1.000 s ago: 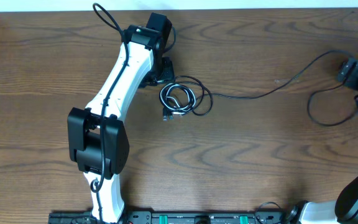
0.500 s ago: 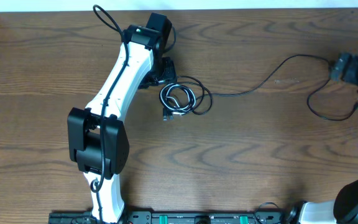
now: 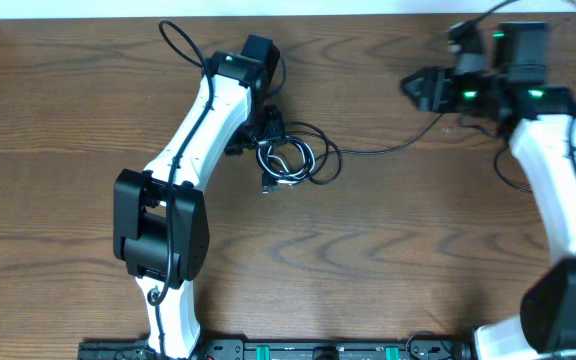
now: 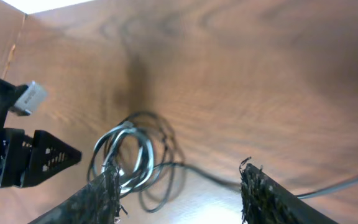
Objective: Untangle cables
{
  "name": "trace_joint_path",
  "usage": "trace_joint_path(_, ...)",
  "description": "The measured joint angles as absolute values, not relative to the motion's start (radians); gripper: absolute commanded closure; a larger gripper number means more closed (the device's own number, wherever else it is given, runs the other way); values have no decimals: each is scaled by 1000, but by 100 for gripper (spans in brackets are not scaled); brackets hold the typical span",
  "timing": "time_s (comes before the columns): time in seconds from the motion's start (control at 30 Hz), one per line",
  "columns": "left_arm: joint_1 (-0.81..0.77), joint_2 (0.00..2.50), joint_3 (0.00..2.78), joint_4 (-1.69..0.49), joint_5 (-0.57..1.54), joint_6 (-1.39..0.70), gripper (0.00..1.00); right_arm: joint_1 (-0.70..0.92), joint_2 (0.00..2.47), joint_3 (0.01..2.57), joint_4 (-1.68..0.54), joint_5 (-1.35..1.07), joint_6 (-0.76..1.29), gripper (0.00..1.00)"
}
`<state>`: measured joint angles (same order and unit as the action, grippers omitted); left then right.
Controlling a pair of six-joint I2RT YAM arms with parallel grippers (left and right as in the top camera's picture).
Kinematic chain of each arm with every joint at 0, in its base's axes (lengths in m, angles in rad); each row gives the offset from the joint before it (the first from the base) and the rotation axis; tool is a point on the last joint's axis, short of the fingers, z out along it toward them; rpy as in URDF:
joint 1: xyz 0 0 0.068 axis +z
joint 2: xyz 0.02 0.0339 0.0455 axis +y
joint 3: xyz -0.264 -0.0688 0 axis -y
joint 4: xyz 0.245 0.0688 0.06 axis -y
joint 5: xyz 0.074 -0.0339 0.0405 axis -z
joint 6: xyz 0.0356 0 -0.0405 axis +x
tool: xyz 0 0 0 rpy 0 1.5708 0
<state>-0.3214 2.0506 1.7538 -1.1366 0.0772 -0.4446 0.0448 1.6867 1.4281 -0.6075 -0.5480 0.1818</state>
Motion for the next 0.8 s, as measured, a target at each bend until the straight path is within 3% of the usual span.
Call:
trace_joint_path(0.1, -322, 2051, 1734, -1095, 78, -434, 31, 112, 1758, 1425, -608, -540, 262, 53)
trace_joint_path(0.53, -325, 2051, 1623, -1011, 89, -414, 31, 283, 2053, 1417, -626, -549, 490, 59)
trace_joint_path(0.7, -325, 2051, 1620, -990, 93, -414, 31, 324, 2112, 1417, -617, -555, 521, 77)
trace_joint_path(0.73, -325, 2051, 1620, -989, 93, -414, 31, 333, 2119, 1417, -616, -557, 527, 93)
trace_joint_path(0.8, -325, 2051, 1620, -989, 93, -414, 31, 347, 2130, 1417, -618, -552, 531, 99)
